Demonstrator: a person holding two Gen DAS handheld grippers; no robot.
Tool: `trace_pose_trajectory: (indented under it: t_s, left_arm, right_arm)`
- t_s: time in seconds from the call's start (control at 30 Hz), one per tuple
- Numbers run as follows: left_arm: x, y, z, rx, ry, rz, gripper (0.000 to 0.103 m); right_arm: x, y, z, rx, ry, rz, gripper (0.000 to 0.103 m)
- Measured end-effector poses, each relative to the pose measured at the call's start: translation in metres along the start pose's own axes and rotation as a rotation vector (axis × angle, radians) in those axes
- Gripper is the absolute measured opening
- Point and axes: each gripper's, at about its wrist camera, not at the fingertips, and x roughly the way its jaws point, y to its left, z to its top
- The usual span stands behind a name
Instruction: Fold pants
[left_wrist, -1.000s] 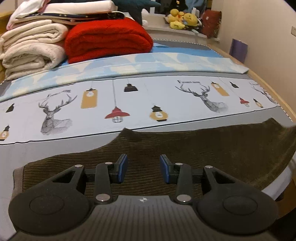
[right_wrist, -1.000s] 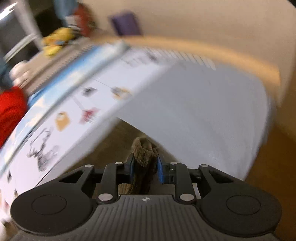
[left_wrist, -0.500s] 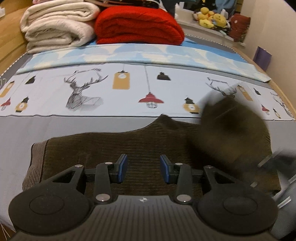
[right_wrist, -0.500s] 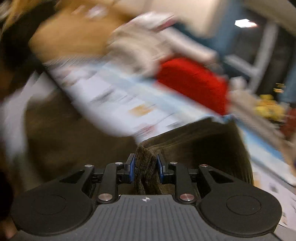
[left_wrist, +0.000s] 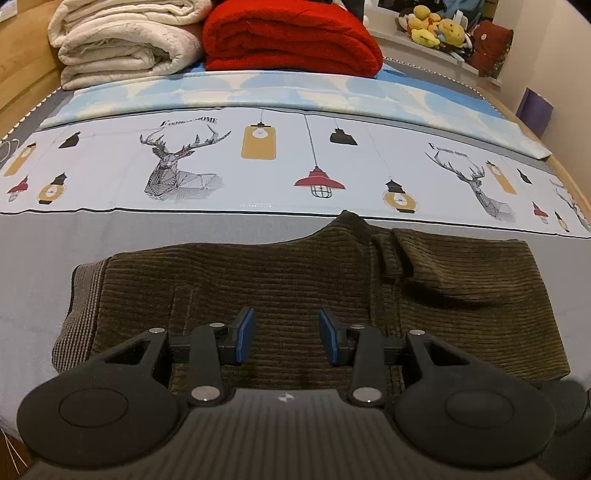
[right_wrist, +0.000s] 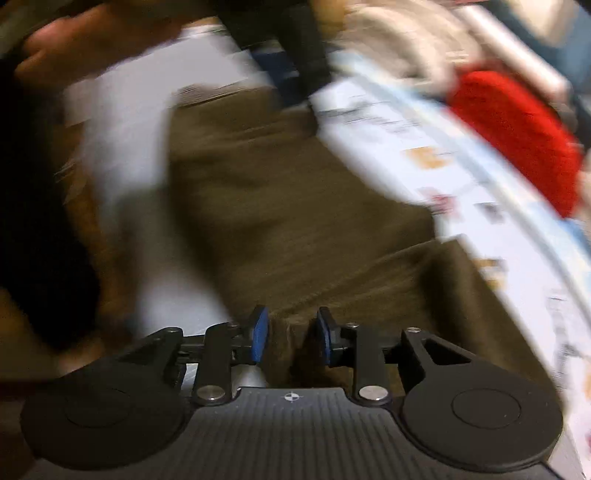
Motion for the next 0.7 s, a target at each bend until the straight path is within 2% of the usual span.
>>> trace_pose_trajectory:
  t_s: [0.1,0.17,0.23,0.33,0.47,0.63,0.7]
  left_arm:
    - [0.001,-0.007,0.001,0.010,-0.002,-0.008,0.042]
    - [0.002,-0.012,0.002,0.022,-0.004,-0.009,0.042]
    - [0.003,-0.016,0.002,0.032,-0.002,-0.008,0.042]
    - [0.006,-0.020,0.002,0.039,0.005,-0.005,0.042]
    - [0.008,-0.023,0.001,0.045,0.011,-0.001,0.042]
    - [0.010,-0.021,0.000,0.045,0.017,0.002,0.042]
    - [0.010,-0.021,0.000,0.044,0.018,0.003,0.042]
  right_arm:
    - [-0.013,0.001,-0.005,-0.019,-0.038,0.010,0.030]
    - [-0.024,-0.014,-0.005,0.062,-0.083,0.000,0.035]
    - [-0.029,-0.029,-0.006,0.149,-0.110,-0.051,0.040]
    - [-0.023,-0.044,-0.011,0.226,-0.075,-0.086,0.040]
    - [-0.006,-0.039,-0.017,0.182,-0.006,-0.098,0.041]
    - [0.002,-0.033,-0.015,0.171,0.012,-0.094,0.041]
    - [0.003,-0.035,-0.014,0.184,0.012,-0.080,0.033]
